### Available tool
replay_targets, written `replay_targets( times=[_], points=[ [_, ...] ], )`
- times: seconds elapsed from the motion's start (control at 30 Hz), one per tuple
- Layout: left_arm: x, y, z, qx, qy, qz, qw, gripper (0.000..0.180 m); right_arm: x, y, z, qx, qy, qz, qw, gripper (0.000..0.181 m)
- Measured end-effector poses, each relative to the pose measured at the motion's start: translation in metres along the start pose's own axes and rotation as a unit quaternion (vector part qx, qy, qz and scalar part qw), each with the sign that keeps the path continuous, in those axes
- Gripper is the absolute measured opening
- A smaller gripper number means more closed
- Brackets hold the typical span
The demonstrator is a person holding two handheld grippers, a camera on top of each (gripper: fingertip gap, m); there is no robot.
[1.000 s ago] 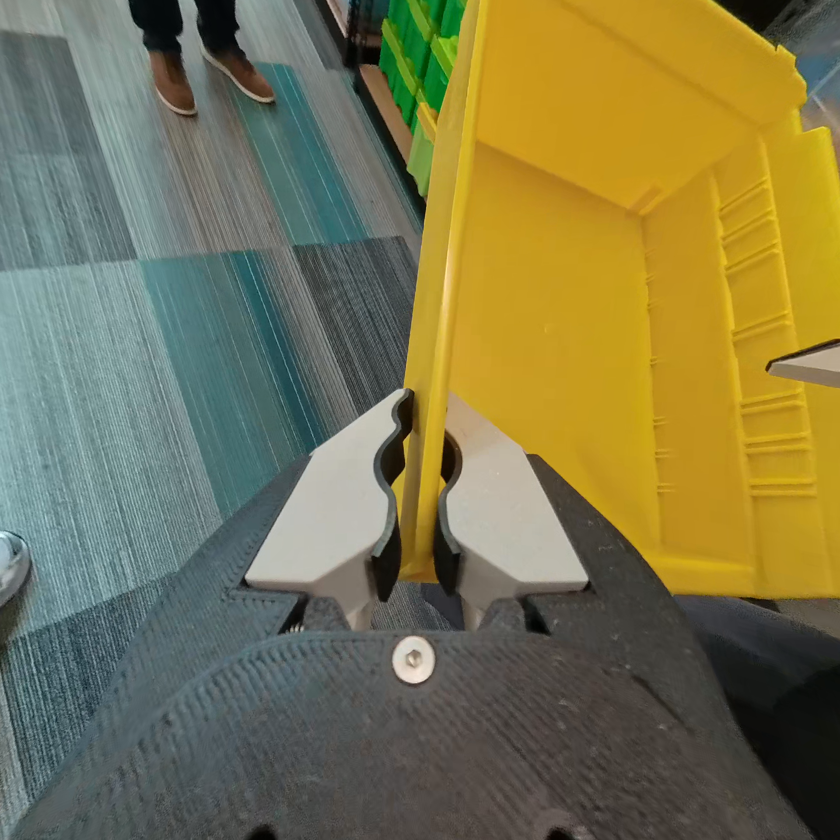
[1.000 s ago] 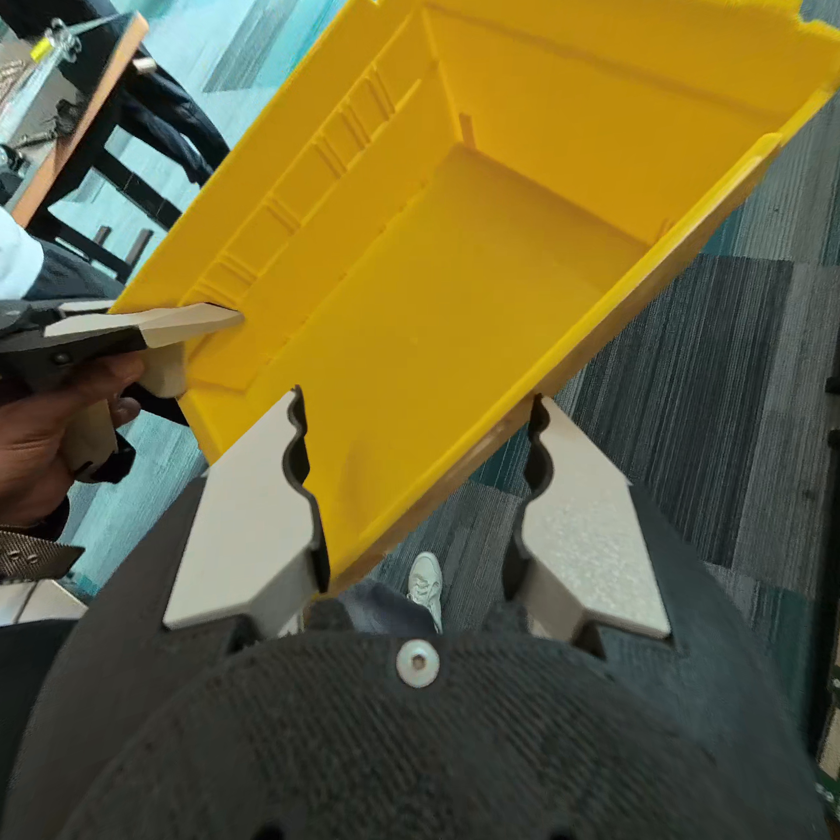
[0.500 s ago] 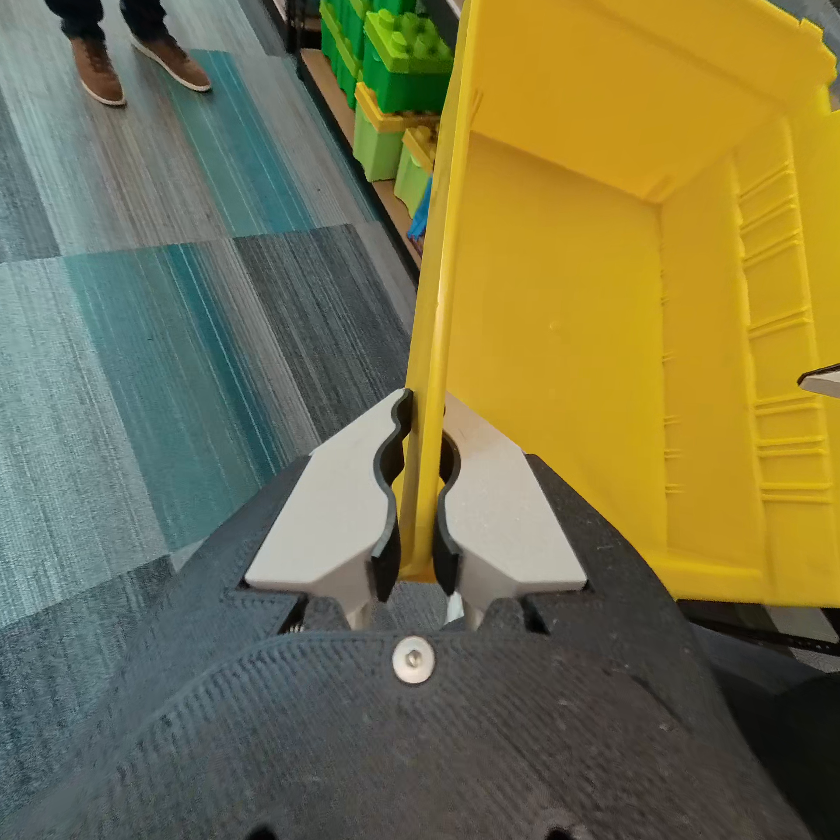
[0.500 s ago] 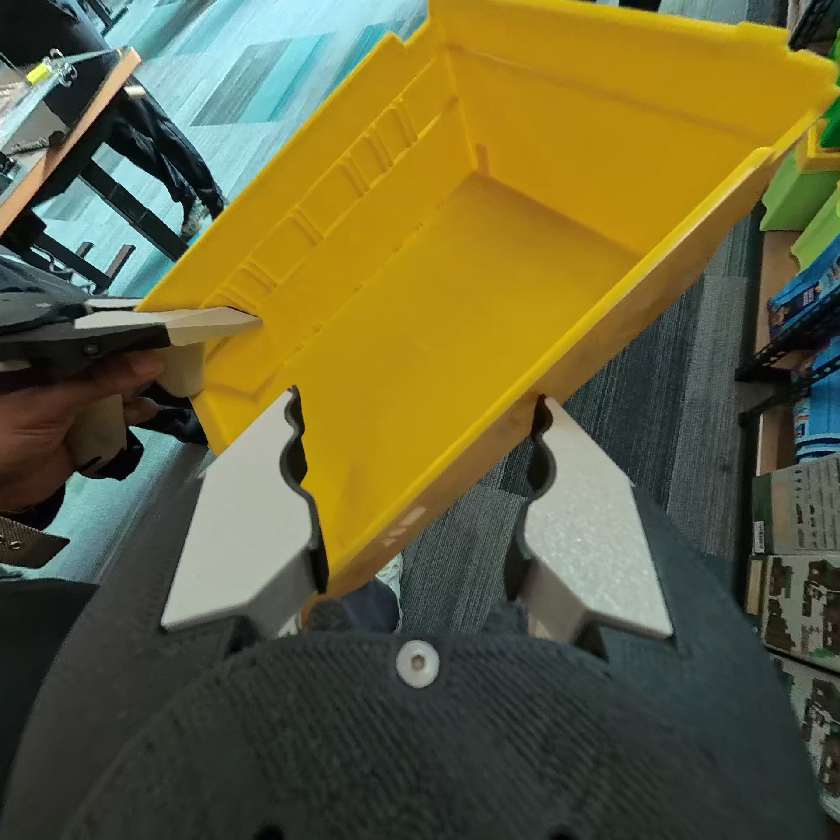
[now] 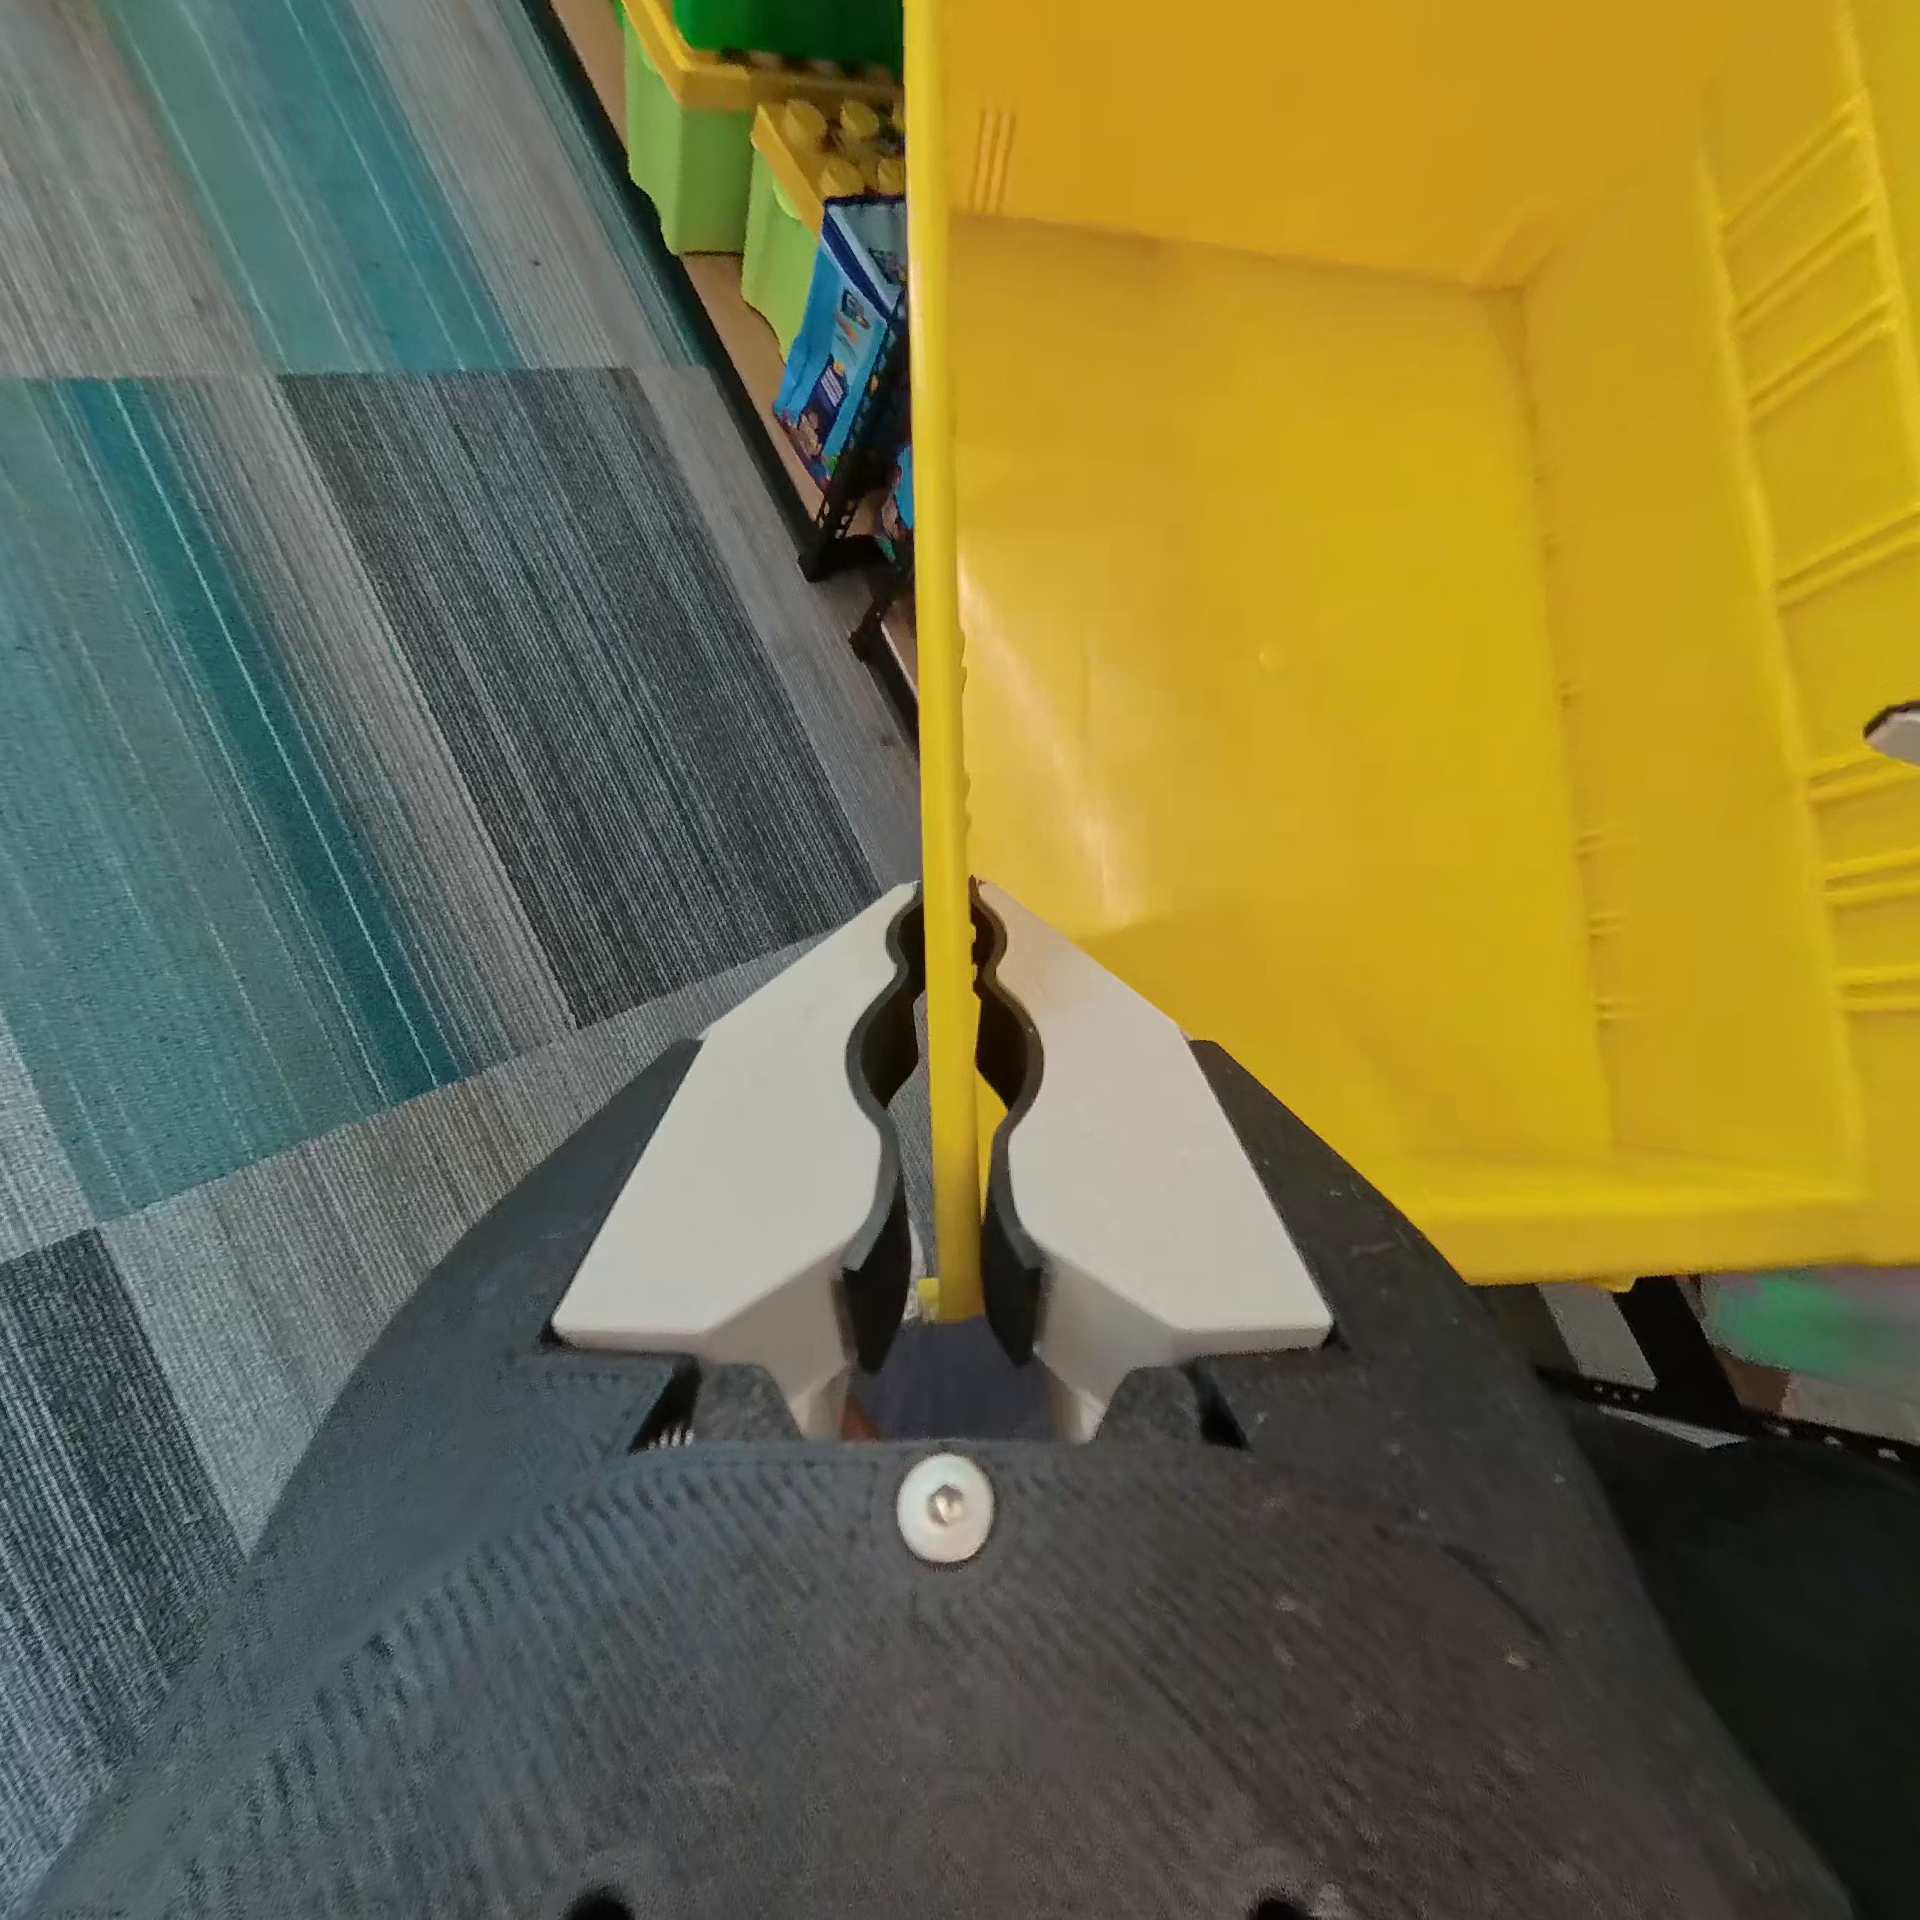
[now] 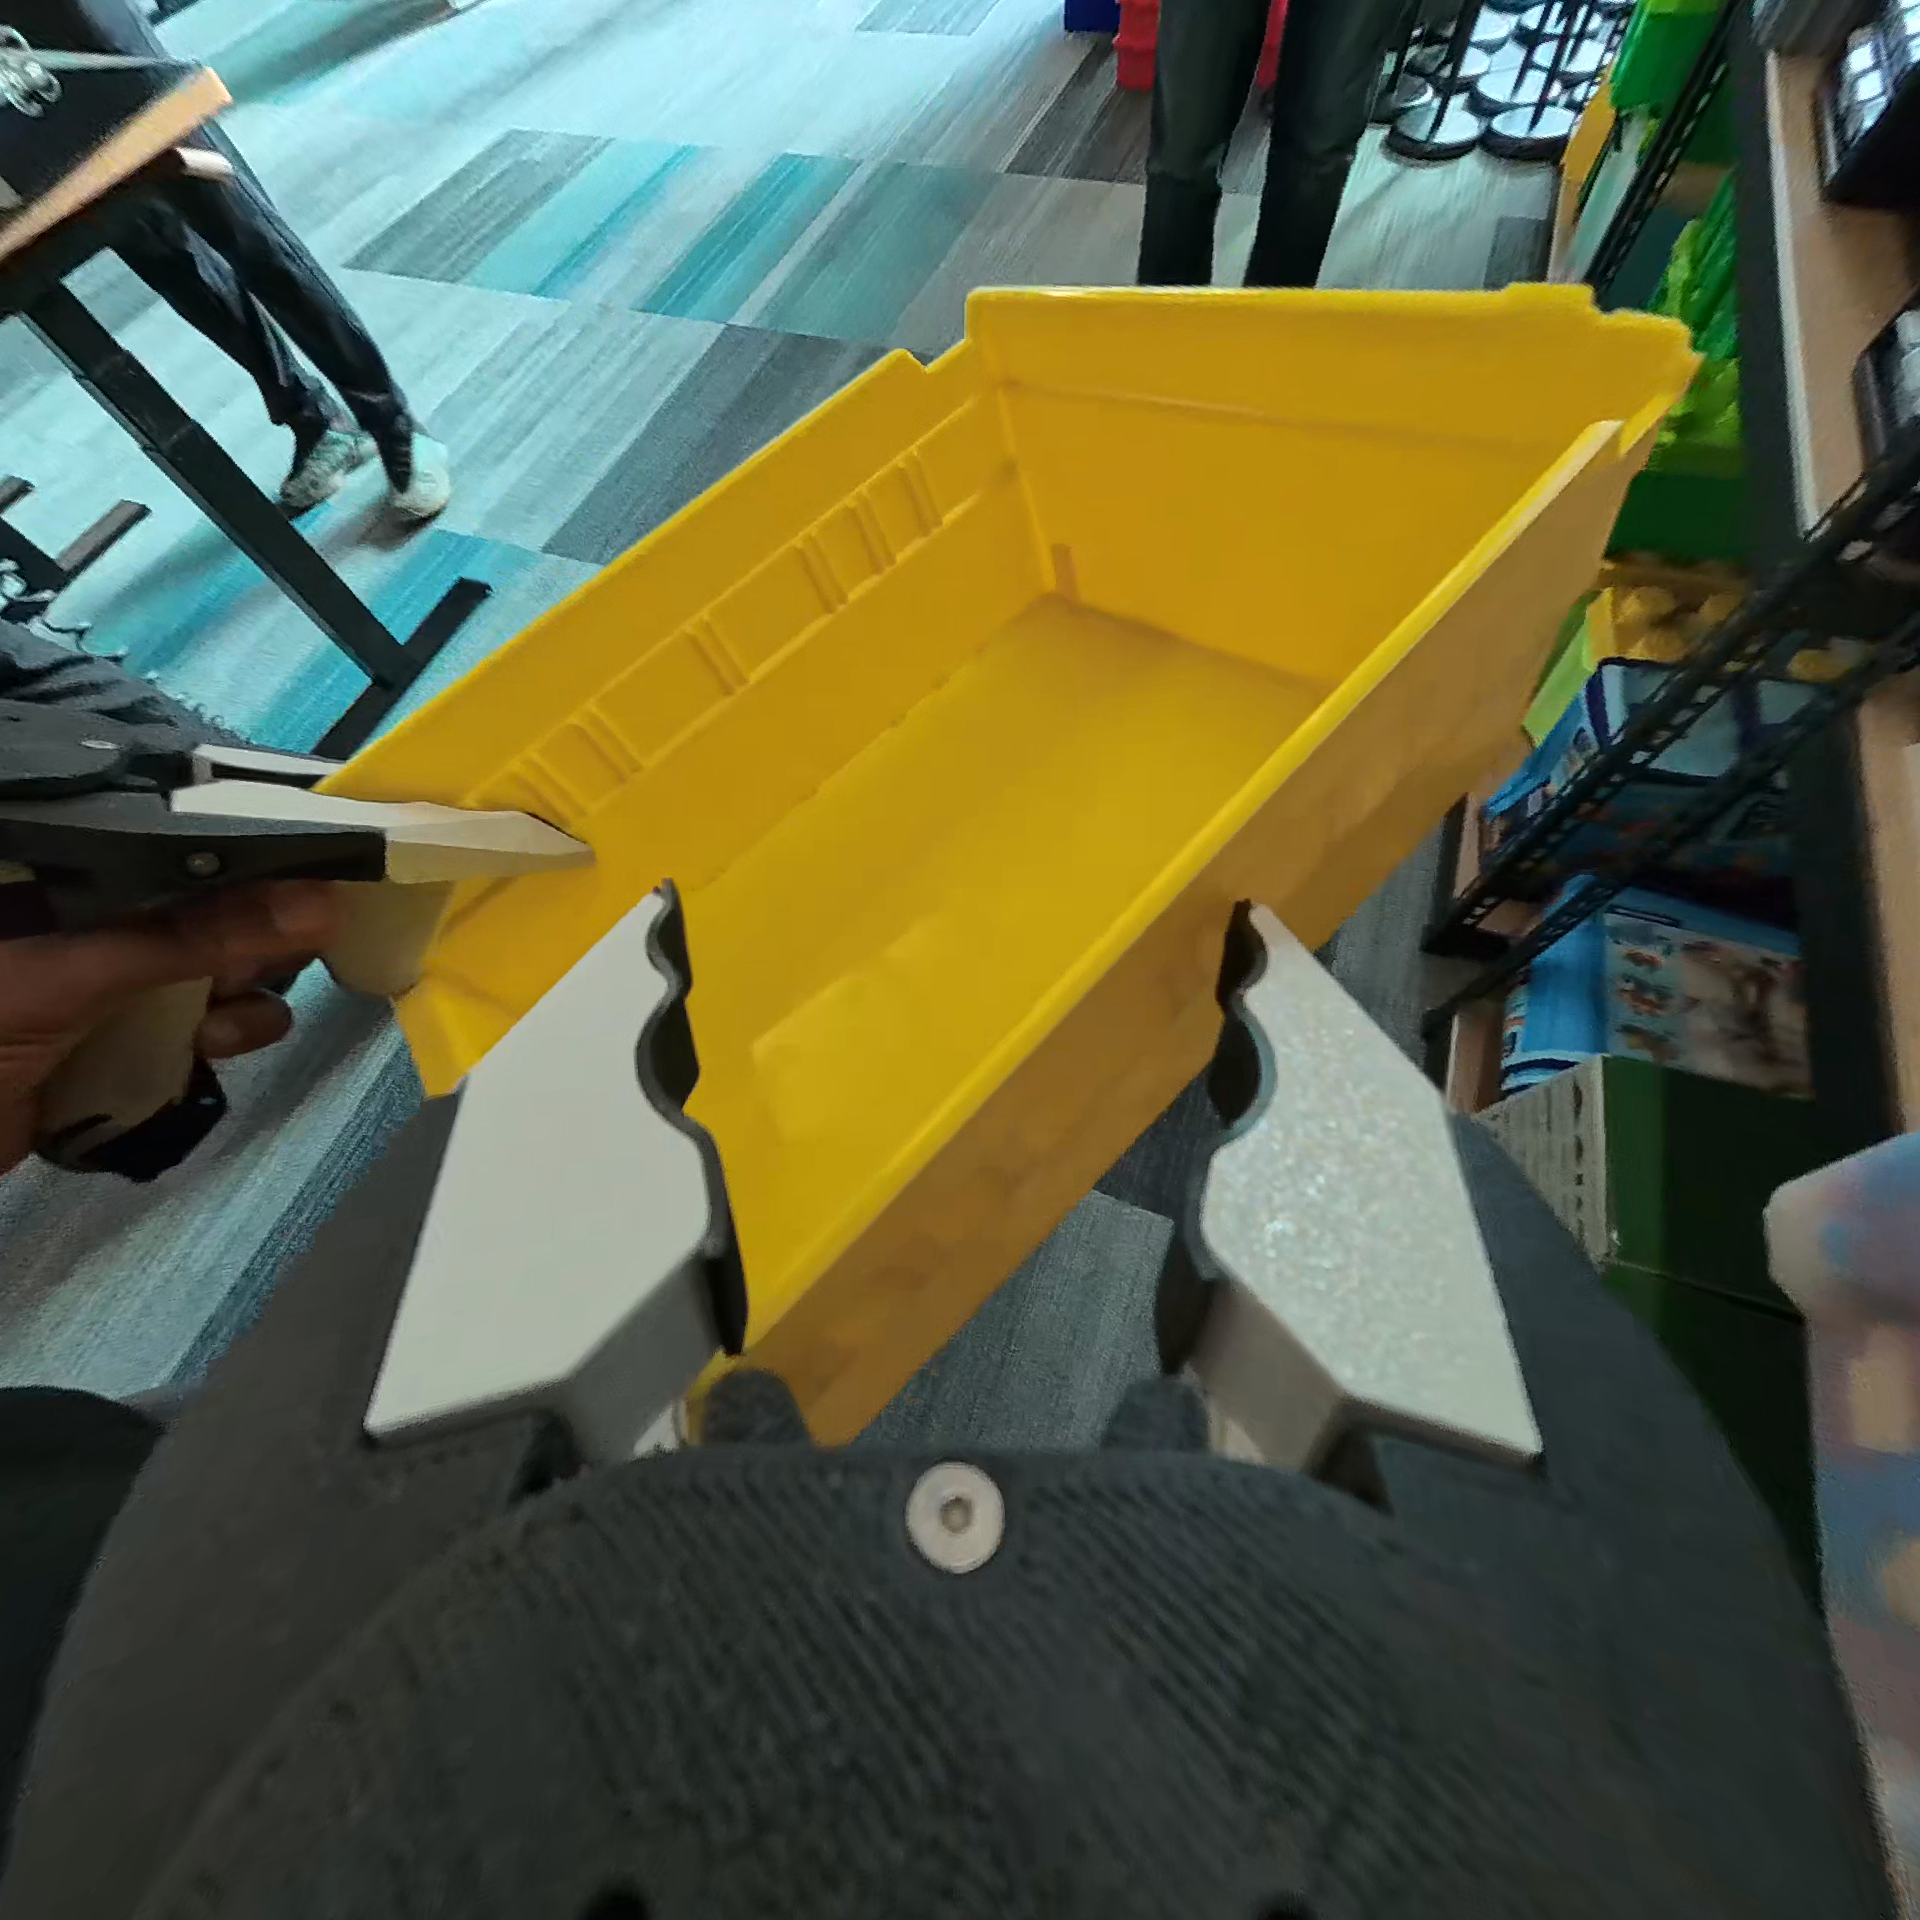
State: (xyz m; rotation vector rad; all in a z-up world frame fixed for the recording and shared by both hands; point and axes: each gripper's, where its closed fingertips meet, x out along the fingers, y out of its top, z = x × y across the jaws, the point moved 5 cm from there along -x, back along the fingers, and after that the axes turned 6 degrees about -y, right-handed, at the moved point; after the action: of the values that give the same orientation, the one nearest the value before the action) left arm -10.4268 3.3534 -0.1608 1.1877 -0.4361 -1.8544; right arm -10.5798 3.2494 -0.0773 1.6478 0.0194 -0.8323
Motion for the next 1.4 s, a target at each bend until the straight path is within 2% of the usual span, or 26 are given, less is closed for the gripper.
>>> replay_targets(
  times=[0.2, 0.3, 0.37, 0.47, 0.63, 0.73, 0.87, 0.97, 1.07, 1.23, 1.4],
  points=[
    [-0.015, 0.021, -0.027, 0.011, -0.008, 0.018, 1.000, 0.000, 0.009, 0.014, -0.025, 0.029, 0.039, 0.014, 0.999, 0.117],
    [-0.028, 0.041, -0.052, 0.008, -0.010, 0.022, 1.000, 0.000, 0.007, 0.026, -0.034, 0.044, 0.059, 0.035, 0.997, 0.099],
    [-0.038, 0.052, -0.069, 0.034, 0.010, 0.015, 0.999, 0.000, 0.004, 0.036, -0.035, 0.020, 0.047, 0.061, 0.997, 0.095],
    [-0.052, 0.065, -0.093, 0.054, 0.038, 0.016, 0.998, 0.000, 0.004, 0.041, -0.042, -0.002, 0.041, 0.059, 0.997, 0.095],
    [-0.062, 0.082, -0.115, 0.029, 0.036, 0.035, 0.998, 0.000, 0.007, 0.031, -0.080, -0.012, 0.077, 0.066, 0.995, 0.102],
    [-0.057, 0.088, -0.114, -0.005, 0.031, 0.050, 0.998, 0.000, 0.011, 0.025, -0.100, -0.074, 0.039, 0.090, 0.992, 0.108],
    [-0.040, 0.083, -0.089, -0.041, 0.019, 0.073, 0.996, 0.000, 0.023, 0.029, -0.094, -0.101, -0.034, 0.108, 0.988, 0.108],
    [-0.024, 0.070, -0.057, -0.061, 0.006, 0.081, 0.995, 0.000, 0.025, 0.032, -0.069, -0.059, -0.089, 0.100, 0.989, 0.093],
    [-0.013, 0.057, -0.037, -0.085, 0.013, 0.089, 0.992, 0.000, 0.015, 0.032, -0.032, -0.018, -0.150, 0.102, 0.983, 0.042],
    [-0.004, 0.048, -0.024, -0.072, 0.031, 0.074, 0.994, 0.000, 0.013, 0.025, -0.013, -0.016, -0.162, 0.084, 0.983, 0.034],
    [-0.005, 0.049, -0.032, -0.088, 0.030, 0.076, 0.993, 0.000, 0.014, 0.026, -0.021, -0.007, -0.116, 0.085, 0.990, 0.048]
  ],
)
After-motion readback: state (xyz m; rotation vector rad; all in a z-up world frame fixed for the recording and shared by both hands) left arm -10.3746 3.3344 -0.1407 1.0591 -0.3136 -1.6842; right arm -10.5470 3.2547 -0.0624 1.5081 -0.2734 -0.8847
